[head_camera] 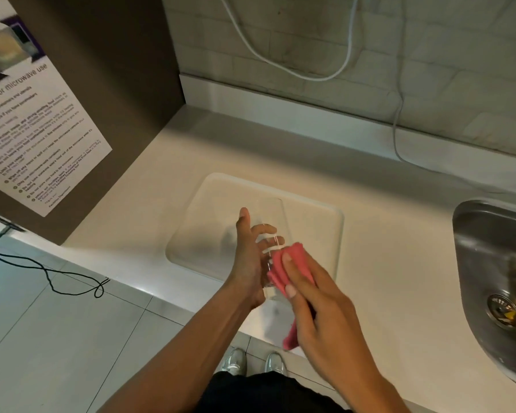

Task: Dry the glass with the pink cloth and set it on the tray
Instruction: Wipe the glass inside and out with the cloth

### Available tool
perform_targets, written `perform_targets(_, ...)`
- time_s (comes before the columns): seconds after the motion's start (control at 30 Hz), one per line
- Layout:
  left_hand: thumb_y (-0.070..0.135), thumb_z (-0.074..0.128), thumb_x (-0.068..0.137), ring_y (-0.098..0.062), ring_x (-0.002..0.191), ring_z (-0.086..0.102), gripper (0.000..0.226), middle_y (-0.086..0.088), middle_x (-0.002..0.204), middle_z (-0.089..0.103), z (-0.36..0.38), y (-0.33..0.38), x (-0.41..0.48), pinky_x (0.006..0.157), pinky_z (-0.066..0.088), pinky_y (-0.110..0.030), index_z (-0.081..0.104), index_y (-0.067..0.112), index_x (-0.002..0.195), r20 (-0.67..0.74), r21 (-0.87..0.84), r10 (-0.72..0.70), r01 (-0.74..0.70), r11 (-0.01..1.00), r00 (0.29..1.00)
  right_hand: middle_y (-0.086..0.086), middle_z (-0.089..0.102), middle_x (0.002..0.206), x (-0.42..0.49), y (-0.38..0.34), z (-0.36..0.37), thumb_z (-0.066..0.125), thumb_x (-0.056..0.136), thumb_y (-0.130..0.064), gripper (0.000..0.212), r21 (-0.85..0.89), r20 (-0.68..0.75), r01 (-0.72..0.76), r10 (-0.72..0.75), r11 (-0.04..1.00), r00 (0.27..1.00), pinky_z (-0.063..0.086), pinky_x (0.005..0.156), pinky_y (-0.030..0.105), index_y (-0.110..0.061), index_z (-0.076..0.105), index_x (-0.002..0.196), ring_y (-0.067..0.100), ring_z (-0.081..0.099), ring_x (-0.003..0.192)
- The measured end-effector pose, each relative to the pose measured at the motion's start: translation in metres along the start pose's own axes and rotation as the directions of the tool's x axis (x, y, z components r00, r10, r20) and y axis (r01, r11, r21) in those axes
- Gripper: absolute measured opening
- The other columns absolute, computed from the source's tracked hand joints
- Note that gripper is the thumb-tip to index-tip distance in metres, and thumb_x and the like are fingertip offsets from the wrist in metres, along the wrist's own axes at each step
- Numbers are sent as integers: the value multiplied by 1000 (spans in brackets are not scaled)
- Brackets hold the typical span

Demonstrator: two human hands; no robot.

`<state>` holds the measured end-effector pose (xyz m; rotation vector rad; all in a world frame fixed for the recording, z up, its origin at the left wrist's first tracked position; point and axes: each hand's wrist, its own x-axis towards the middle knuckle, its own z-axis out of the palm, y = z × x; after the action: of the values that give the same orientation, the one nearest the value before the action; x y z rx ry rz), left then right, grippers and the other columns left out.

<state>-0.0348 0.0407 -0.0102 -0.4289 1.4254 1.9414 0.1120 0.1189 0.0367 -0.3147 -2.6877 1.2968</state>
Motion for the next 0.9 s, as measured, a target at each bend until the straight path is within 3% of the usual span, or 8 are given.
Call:
perform_targets(0.17,91,32,88,-26,75,77,89,-9,87,80,5,-11,-6,69,66,-38,72,13,106,18,3,-57,57,998,998,-42,26,151,9,12,-7,48,105,-34,44,68,-45,-99,102,993,994,33,116,22,-50,42,145,-26,31,130)
perform_targets(0.23,91,33,87,-38,97,80,98,-22,107,81,8,-16,-10,85,67,-49,74,8,119,44,-38,-68,70,997,997,-32,28,157,16,7,-10,48,105,-29,45,104,-56,-75,81,992,995,50,103,24,-49,44,145,-11,56,120)
perform_targets(0.33,90,36,88,-29,82,78,87,-14,98,79,6,-7,-2,80,63,-42,73,13,105,17,-77,-33,34,996,999,-32,17,162,-2,0,-3,50,103,-28,52,61,0,2,-2,998,1000,58,90,27,-57,38,145,17,65,118)
perform_targets(0.47,91,36,87,-23,72,76,86,-10,89,79,6,-12,-4,67,63,-37,74,15,101,9,-23,-42,42,999,999,-46,24,151,-2,10,-9,47,102,-39,44,103,-40,-57,62,993,997,30,109,6,-55,43,142,-9,39,138)
perform_targets(0.57,92,37,85,-37,99,80,100,-25,112,81,11,-19,-12,90,66,-52,75,8,123,57,-49,-77,80,996,995,-42,22,154,13,8,-13,47,104,-36,44,110,-23,-106,109,988,994,50,104,26,-56,42,143,12,61,125)
perform_targets(0.67,93,32,86,-29,86,79,91,-14,98,84,7,-13,-7,78,62,-41,77,16,107,30,-20,-51,52,998,998,-36,17,160,0,3,-10,47,103,-36,50,79,-5,-49,49,996,999,59,84,22,-64,35,142,10,71,102)
perform_targets(0.77,92,32,87,-26,80,77,87,-9,89,82,0,-18,-4,80,57,-40,79,19,93,40,-41,-62,63,997,997,-39,17,158,-8,9,-10,44,103,-42,47,0,11,-9,9,1000,1000,42,110,22,-64,33,143,-4,44,135)
perform_targets(0.9,86,37,91,-33,99,82,87,-20,110,83,4,-30,-13,78,65,-42,87,18,107,137,-121,-91,108,987,986,-34,18,159,15,1,-14,41,105,-40,44,-59,-29,-34,32,998,999,33,119,30,-58,36,145,-3,28,145)
